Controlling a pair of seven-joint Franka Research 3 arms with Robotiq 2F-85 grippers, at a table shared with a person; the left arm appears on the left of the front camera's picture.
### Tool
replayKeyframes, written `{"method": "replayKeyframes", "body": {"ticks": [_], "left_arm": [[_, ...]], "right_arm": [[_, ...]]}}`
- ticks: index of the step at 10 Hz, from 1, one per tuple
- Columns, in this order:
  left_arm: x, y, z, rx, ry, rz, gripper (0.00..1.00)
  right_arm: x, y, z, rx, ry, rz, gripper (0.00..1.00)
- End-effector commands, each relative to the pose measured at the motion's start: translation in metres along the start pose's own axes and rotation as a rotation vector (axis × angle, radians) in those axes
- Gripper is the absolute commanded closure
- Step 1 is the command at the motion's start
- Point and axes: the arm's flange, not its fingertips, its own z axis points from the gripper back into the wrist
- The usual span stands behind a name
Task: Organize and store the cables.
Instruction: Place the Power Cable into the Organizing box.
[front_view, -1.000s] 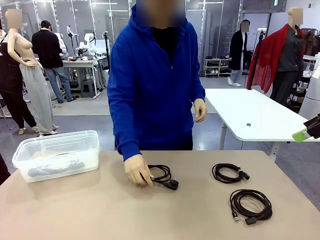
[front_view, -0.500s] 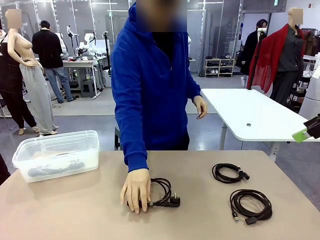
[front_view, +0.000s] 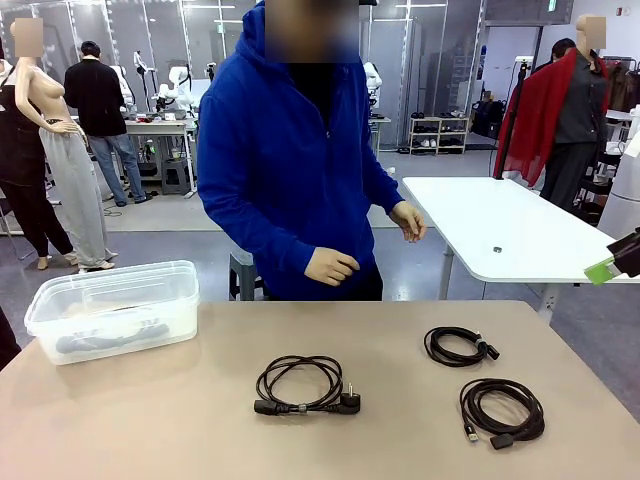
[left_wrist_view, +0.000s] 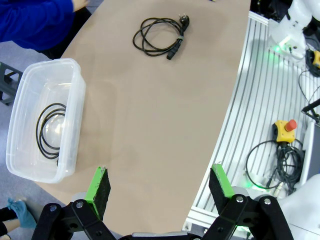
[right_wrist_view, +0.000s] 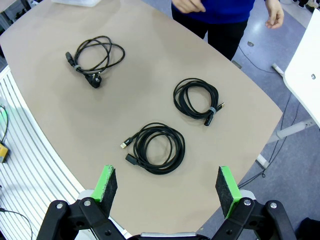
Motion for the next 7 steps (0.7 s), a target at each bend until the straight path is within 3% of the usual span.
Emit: {"method": "replayKeyframes", "body": {"ticks": [1,7], "left_arm": [[0.0002,0.0002,-0.0010,-0.001,0.010,-0.008,0.00],[0.0002,0.0002,-0.0010,-0.001,0.010,-0.008,0.00]], "right_arm": [[-0.0014,-0.0006,0.0002,0.003,-0.003,0.005,0.00],[-0.0014,-0.0006,0.0002,0.003,-0.003,0.005,0.00]]}}
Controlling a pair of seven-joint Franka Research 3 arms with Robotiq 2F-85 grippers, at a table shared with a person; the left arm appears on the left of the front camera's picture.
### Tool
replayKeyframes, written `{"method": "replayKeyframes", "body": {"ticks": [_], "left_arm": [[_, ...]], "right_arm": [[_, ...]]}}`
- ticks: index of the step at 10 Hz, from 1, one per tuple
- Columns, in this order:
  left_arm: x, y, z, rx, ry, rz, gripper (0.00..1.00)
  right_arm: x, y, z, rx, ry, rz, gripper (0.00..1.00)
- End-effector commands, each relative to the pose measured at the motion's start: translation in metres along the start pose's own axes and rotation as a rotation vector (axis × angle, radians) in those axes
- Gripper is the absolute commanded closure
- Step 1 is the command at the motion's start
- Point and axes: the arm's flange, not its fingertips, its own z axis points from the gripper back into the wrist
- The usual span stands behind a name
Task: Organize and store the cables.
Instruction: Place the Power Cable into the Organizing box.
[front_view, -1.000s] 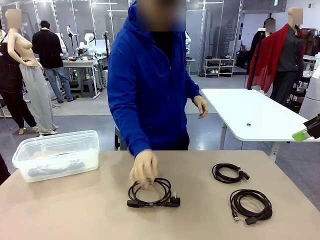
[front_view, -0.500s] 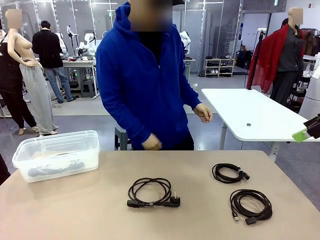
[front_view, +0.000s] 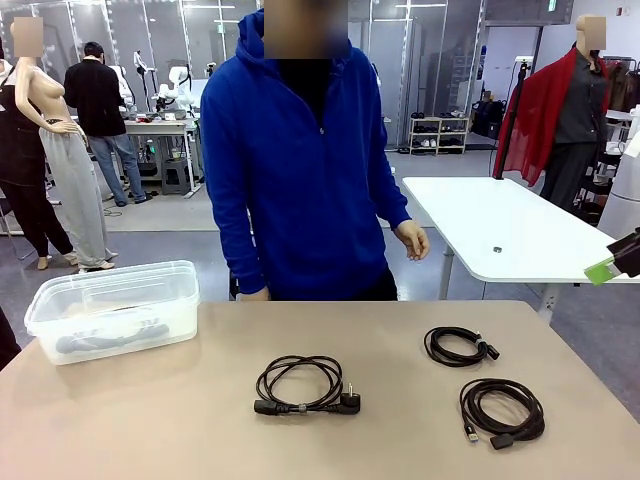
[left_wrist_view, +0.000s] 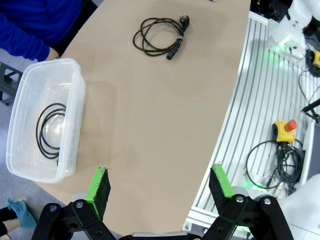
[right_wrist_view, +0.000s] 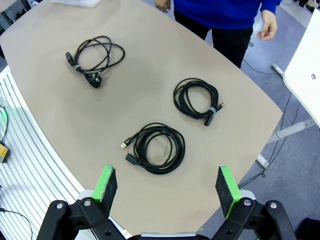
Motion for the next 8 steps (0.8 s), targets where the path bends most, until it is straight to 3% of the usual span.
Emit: {"method": "replayKeyframes", "body": {"ticks": [1,3,5,8], "left_arm": [[0.000,0.000,-0.001,-0.001,0.010,-0.008,0.00],[0.000,0.000,0.000,0.000,0.000,0.000,0.00],[0.036,-0.004,-0.016,0.014,0.125,-0.099,0.00],[0.063,-0.004,-0.036,0.017,0.206,-0.189,0.00]], "right_arm": [[-0.001,-0.001,0.000,0.003,-0.003,0.005,0.00],[-0.001,-0.001,0.000,0.003,-0.003,0.005,0.00],[-0.001,-0.001,0.000,0.003,-0.003,0.005,0.00],[-0.001,-0.001,0.000,0.003,-0.003,0.005,0.00]]}}
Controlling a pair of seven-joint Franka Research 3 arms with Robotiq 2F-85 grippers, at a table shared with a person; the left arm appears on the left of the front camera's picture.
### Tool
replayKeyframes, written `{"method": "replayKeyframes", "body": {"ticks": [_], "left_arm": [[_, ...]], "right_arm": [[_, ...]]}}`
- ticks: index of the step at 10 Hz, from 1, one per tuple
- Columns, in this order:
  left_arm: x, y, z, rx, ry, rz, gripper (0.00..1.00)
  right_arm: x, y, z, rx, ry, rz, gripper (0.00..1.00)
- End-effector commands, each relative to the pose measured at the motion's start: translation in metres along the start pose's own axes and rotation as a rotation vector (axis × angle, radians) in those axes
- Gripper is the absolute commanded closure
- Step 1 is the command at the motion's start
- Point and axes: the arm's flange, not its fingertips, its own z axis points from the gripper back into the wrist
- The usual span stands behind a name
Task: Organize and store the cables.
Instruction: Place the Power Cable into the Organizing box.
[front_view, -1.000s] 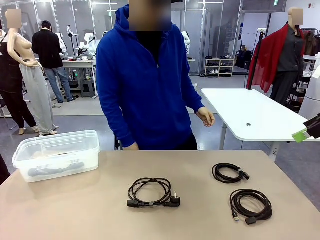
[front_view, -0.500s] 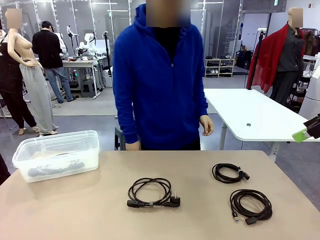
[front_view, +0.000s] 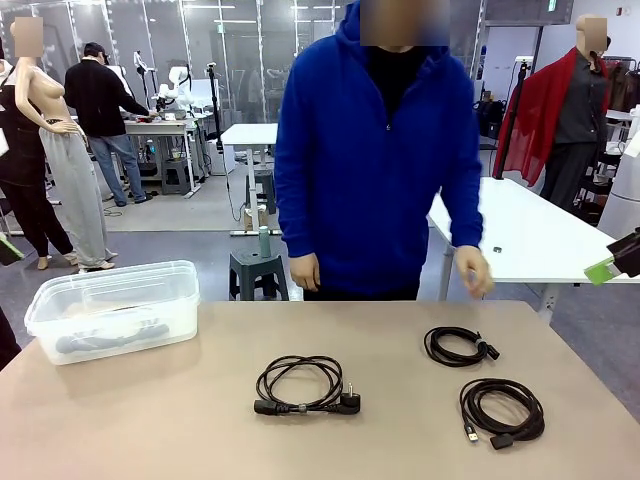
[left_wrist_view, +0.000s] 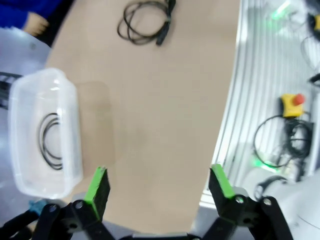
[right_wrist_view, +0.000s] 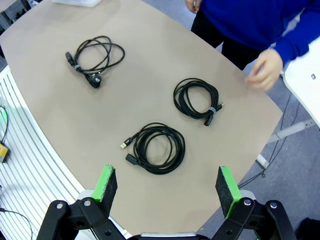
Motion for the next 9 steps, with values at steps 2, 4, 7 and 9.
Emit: {"method": "replayKeyframes", "body": {"ticks": [2,4,7,9], "left_arm": [[0.019,0.015,-0.007,0.023,0.046,-0.055,0.00],[0.063,0.019,-0.039,0.020,0.072,-0.119,0.00],[0.125,0.022,-0.093,0.066,0.178,-0.171,0.00],[0.144,0.022,-0.117,0.046,0.182,-0.199,0.00]], "right_arm": [[-0.001,-0.001,0.000,0.003,-0.003,0.005,0.00],[-0.001,-0.001,0.000,0.003,-0.003,0.005,0.00],[-0.001,-0.001,0.000,0.003,-0.003,0.005,0.00],[-0.001,-0.001,0.000,0.003,-0.003,0.005,0.00]]}}
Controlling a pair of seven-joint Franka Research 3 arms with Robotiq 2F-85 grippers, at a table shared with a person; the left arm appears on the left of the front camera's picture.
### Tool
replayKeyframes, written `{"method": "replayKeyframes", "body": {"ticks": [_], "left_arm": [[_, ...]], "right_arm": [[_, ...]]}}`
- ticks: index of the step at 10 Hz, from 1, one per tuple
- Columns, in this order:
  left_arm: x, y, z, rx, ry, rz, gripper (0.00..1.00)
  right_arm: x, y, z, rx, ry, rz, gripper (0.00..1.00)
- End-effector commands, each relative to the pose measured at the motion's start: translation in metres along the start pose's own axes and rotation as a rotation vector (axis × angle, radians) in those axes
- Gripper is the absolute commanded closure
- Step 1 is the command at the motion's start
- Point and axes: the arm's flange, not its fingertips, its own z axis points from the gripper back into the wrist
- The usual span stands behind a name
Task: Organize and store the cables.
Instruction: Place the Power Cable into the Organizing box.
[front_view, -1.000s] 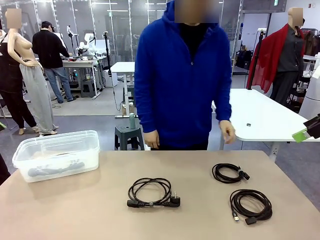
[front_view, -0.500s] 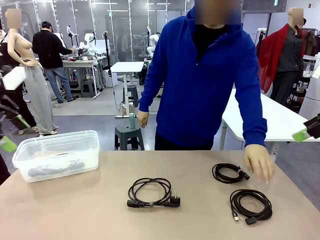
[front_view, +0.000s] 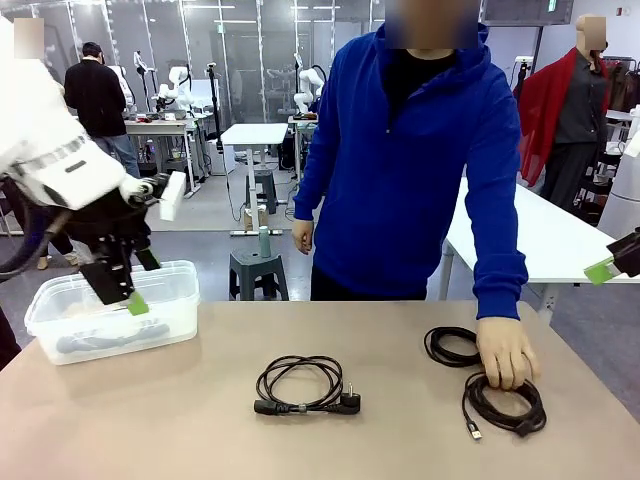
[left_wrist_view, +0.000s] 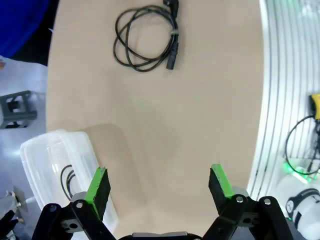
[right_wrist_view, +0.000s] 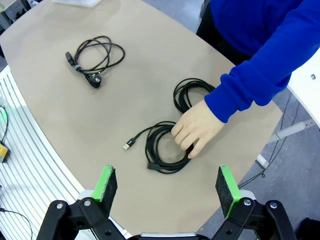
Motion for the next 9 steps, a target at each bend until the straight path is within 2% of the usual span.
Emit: {"method": "replayKeyframes", "body": {"ticks": [1,5,9], "left_arm": [[0.013,0.010,-0.013,0.000,0.043,0.035,0.00],[0.067,0.004,-0.074,-0.083,0.078,0.007,0.00],[0.086,-0.009,-0.107,-0.128,0.111,-0.006,0.00]], "right_arm": [[-0.002,-0.001,0.000,0.004,-0.003,0.004,0.00],[-0.002,-0.001,0.000,0.004,-0.003,0.004,0.00],[-0.002,-0.001,0.000,0.004,-0.003,0.004,0.00]]}}
